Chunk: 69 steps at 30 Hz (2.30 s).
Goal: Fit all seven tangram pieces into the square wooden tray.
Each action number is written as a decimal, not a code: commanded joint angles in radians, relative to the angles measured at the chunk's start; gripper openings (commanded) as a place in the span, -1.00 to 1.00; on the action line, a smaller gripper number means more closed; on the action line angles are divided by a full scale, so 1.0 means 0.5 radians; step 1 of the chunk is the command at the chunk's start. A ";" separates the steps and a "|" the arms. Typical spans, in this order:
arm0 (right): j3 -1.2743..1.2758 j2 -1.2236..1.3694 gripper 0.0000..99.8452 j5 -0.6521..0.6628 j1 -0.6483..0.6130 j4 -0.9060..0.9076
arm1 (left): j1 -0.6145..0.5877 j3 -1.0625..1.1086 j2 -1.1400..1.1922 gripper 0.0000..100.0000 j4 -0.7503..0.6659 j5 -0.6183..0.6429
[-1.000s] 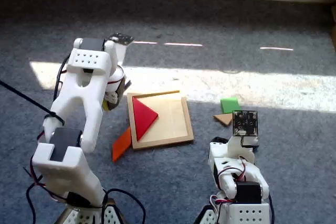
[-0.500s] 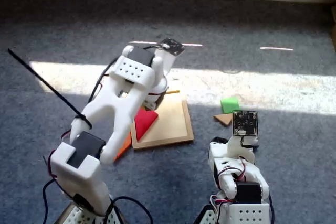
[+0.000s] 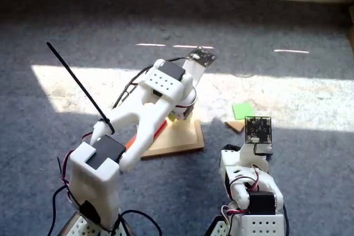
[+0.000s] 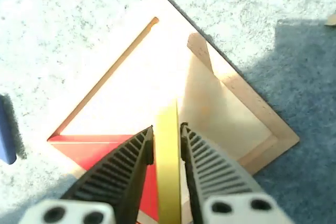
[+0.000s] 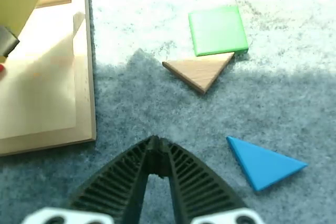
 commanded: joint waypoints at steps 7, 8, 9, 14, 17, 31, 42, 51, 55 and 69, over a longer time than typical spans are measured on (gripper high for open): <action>0.305 -0.008 -0.99 0.015 0.023 -0.008 | 0.017 0.038 -0.023 -0.65 -0.175 0.126; 0.305 -0.008 -0.99 0.015 0.023 -0.008 | 0.008 0.044 -0.023 -0.65 -0.181 0.126; 0.305 -0.008 -0.99 0.015 0.023 -0.008 | -0.014 0.048 -0.023 -0.65 -0.181 0.126; 0.305 -0.008 -0.99 0.015 0.023 -0.008 | -0.164 0.032 -0.041 -0.65 -0.181 0.126; 0.305 -0.008 -0.99 0.015 0.023 -0.008 | -0.256 0.029 -0.041 -0.65 -0.196 0.126; 0.305 -0.008 -0.99 0.015 0.023 -0.008 | -0.318 -0.198 -0.029 -0.65 0.021 0.138; 0.305 -0.008 -0.99 0.015 0.023 -0.008 | -0.477 -0.195 -0.023 -0.66 -0.153 0.374; 0.305 -0.008 -0.99 0.015 0.023 -0.008 | -0.425 0.100 -0.023 -0.66 -0.565 0.423; 0.305 -0.008 -0.99 0.015 0.023 -0.008 | -0.358 0.192 -0.023 -0.66 -0.626 0.341; 0.305 -0.008 -0.99 0.015 0.023 -0.008 | -0.287 0.293 -0.060 -0.66 -0.620 0.209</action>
